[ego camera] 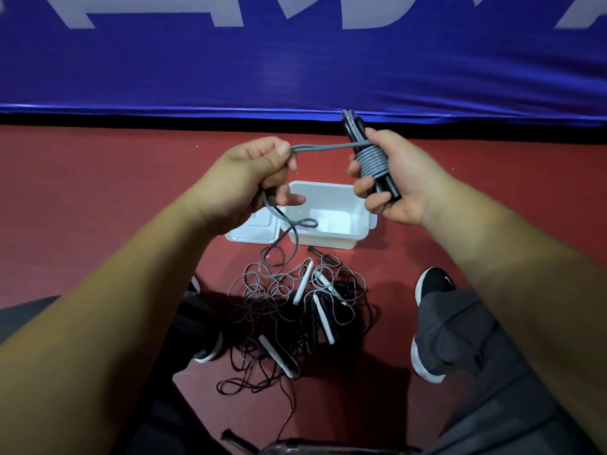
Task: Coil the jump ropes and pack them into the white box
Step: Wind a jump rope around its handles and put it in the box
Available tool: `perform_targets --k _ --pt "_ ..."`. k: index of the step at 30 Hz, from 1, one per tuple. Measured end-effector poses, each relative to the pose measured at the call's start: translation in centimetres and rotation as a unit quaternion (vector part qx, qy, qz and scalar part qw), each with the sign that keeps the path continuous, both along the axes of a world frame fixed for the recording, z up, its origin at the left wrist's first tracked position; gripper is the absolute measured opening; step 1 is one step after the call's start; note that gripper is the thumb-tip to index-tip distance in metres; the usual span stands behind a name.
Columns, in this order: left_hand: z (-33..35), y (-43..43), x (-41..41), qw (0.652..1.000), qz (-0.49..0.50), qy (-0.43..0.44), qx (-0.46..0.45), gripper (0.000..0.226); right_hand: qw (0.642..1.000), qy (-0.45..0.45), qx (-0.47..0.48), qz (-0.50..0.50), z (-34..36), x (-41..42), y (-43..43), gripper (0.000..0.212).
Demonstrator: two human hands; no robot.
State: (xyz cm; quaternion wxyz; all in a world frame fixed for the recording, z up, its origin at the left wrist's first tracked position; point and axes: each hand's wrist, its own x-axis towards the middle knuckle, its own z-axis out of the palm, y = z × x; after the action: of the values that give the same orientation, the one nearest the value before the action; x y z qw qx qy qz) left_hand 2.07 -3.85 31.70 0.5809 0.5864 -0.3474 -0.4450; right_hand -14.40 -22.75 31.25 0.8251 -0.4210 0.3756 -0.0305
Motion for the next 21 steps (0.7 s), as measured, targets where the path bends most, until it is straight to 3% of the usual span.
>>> perform_targets --k 3,5,11,14,21 --pt "0.5 0.3 0.4 0.999 -0.001 -0.047 0.012 0.028 1.0 -0.011 -0.013 0.004 0.5 0.0 -0.1 0.033" --pt "0.5 0.6 0.8 0.989 -0.002 -0.138 0.047 0.028 1.0 -0.016 -0.016 0.001 0.8 -0.1 -0.2 0.033" --pt "-1.0 0.7 1.6 0.887 -0.048 -0.424 0.174 0.022 0.998 -0.057 -0.007 0.021 1.4 -0.4 0.3 0.027" --pt "-1.6 0.5 1.7 0.872 -0.046 -0.446 0.196 0.018 0.996 -0.071 -0.014 0.048 1.4 -0.5 0.9 0.023" --pt "-2.0 0.0 2.5 0.881 -0.031 -0.426 0.204 0.02 0.985 -0.059 0.003 0.162 1.4 -0.7 1.9 0.028"
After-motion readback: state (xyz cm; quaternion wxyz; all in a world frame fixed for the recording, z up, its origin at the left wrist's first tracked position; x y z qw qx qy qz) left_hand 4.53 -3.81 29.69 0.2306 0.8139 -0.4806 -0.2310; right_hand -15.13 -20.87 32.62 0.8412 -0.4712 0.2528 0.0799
